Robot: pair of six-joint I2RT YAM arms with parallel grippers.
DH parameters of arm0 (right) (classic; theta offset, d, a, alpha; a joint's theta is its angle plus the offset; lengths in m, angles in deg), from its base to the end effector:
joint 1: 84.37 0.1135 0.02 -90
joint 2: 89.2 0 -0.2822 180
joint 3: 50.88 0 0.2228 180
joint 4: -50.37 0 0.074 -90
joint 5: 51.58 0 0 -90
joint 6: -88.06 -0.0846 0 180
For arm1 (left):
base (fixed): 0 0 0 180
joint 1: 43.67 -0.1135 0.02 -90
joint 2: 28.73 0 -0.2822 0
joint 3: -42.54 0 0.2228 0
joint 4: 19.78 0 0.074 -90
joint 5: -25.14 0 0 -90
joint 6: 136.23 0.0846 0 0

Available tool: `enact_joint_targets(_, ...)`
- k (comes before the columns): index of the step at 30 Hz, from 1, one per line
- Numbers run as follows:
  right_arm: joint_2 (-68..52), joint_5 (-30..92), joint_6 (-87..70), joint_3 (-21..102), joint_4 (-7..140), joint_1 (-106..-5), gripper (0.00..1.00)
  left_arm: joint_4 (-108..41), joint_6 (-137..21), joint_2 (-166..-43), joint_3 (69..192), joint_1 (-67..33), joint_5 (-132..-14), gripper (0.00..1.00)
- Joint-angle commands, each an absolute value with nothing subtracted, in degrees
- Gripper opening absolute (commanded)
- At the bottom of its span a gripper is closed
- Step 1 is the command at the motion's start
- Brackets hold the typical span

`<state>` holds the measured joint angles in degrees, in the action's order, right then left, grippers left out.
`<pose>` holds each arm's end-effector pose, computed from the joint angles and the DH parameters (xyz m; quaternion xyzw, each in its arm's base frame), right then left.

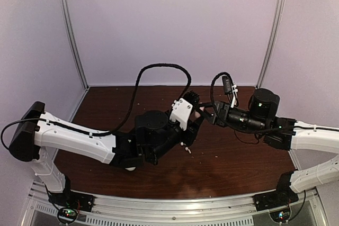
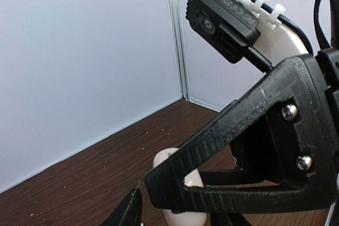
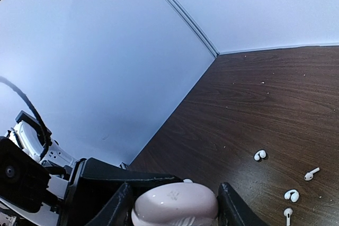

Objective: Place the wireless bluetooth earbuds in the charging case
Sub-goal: Pass from the right arm to the left

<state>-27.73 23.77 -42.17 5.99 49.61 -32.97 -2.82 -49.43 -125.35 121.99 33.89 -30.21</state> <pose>0.1472 0.2187 0.3331 -0.1572 0.7125 0.5507 0.4054 0.1351 -0.3890 0.3275 0.2412 0.6658 -0.2758 0.6499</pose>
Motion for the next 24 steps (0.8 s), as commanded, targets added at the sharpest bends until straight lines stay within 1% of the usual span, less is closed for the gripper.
enact_joint_targets(1,-27.68,25.40,-41.10,6.20,49.01,-32.14,0.32,-3.22,-50.95,-126.62,124.69,33.42,-30.36,0.44)
enact_joint_targets(5,-27.64,25.68,-40.83,6.31,49.29,-31.88,0.32,-3.87,-51.23,-126.81,125.25,33.24,-30.35,0.32)
enact_joint_targets(9,-27.72,25.94,-40.62,6.17,49.21,-31.81,0.33,-4.00,-52.03,-126.32,125.05,33.15,-30.13,0.23)
enact_joint_targets(12,-27.72,25.65,-40.35,6.04,48.94,-31.81,0.36,-4.11,-52.37,-125.83,124.80,33.15,-30.27,0.17)
enact_joint_targets(13,-27.80,25.38,-40.23,5.98,48.70,-31.81,0.39,-4.05,-52.42,-125.58,124.64,33.15,-30.34,0.15)
enact_joint_targets(16,-28.66,24.79,-39.03,6.25,48.29,-31.85,0.62,-3.45,-52.76,-124.27,123.61,33.15,-30.76,0.10)
enact_joint_targets(17,-29.22,24.60,-38.28,6.49,48.34,-31.89,0.68,-3.07,-52.96,-123.87,123.06,33.10,-31.48,0.08)
enact_joint_targets(19,-30.47,23.70,-36.32,7.05,48.39,-32.02,0.78,-2.10,-53.16,-121.87,121.58,32.98,-34.29,0.08)
enact_joint_targets(21,-31.81,22.39,-33.78,7.83,48.96,-32.43,0.83,-0.21,-53.24,-119.65,119.60,32.89,-38.34,0.07)
enact_joint_targets(24,-33.46,16.30,-30.64,8.07,47.85,-33.70,0.84,2.61,-54.17,-115.83,115.75,32.17,-47.82,0.07)
